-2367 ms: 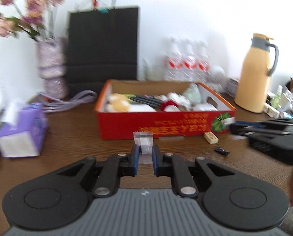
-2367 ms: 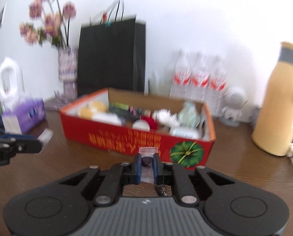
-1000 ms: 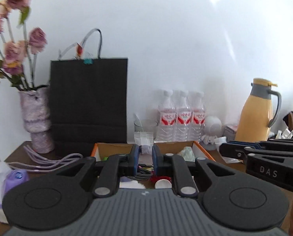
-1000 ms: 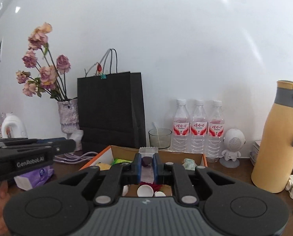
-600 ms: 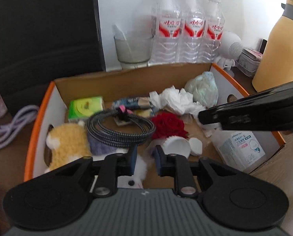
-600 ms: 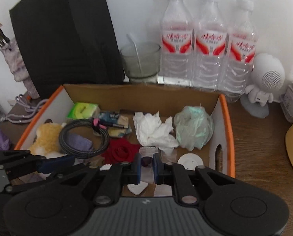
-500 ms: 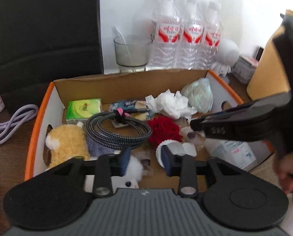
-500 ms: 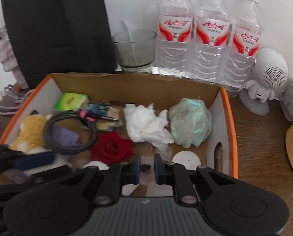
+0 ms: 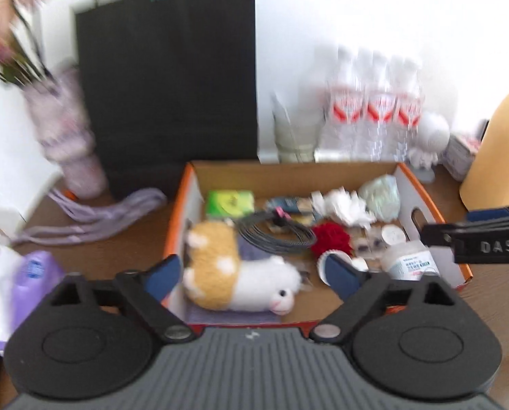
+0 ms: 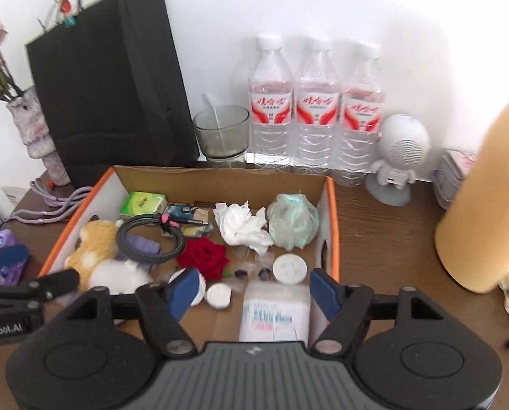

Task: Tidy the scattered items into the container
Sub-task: 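Open both tools to drop the candies into the box, then withdraw both open tools from the box toward the desk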

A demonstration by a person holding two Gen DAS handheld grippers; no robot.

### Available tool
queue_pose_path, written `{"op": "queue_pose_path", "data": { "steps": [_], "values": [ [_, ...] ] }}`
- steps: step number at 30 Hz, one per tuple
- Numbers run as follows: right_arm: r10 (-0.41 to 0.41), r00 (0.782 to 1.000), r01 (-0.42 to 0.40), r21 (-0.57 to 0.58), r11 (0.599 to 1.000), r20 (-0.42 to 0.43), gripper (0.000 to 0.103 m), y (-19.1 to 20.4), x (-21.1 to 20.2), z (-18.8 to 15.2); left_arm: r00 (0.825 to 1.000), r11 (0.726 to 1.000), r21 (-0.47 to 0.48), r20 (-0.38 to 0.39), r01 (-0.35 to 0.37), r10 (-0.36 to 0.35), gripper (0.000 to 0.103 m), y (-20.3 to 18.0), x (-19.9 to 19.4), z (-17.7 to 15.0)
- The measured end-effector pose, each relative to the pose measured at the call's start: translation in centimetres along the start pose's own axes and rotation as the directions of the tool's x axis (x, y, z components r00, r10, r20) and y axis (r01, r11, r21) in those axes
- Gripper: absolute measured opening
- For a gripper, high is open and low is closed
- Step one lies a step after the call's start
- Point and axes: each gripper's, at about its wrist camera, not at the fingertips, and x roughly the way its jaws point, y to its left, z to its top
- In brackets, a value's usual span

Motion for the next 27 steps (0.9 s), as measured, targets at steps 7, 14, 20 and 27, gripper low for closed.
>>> {"op": "queue_pose_path", "data": {
  "steps": [7,14,20,27],
  "values": [
    [0.088,0.877,-0.050,-0.092,0.994,0.473,0.079,2.1,-6.8,-9.0,0.920,0.999,-0.050,0.392,0.011,0.010,0.103,-0.2,-7.1,-6.6],
    [0.057,0.865,-0.014,-0.091,0.996,0.499,0.078,3.3,-8.2,-12.2,0.919,1.000,-0.004,0.394,0.005,-0.003,0.103,-1.2,-9.2,-9.0],
    [0.065,0.899,-0.032,-0.082,0.996,0.433,0.082,3.0,-12.0,-19.8,0.973,1.000,0.019,0.230,-0.002,-0.002,0.103,-1.1,-12.3,-16.1],
    [0.037,0.921,-0.028,-0.029,0.999,0.388,0.083,1.6,-16.3,-29.1,0.976,0.991,-0.018,0.178,0.134,-0.129,0.103,-2.4,-17.6,-24.7]
  ]
}}
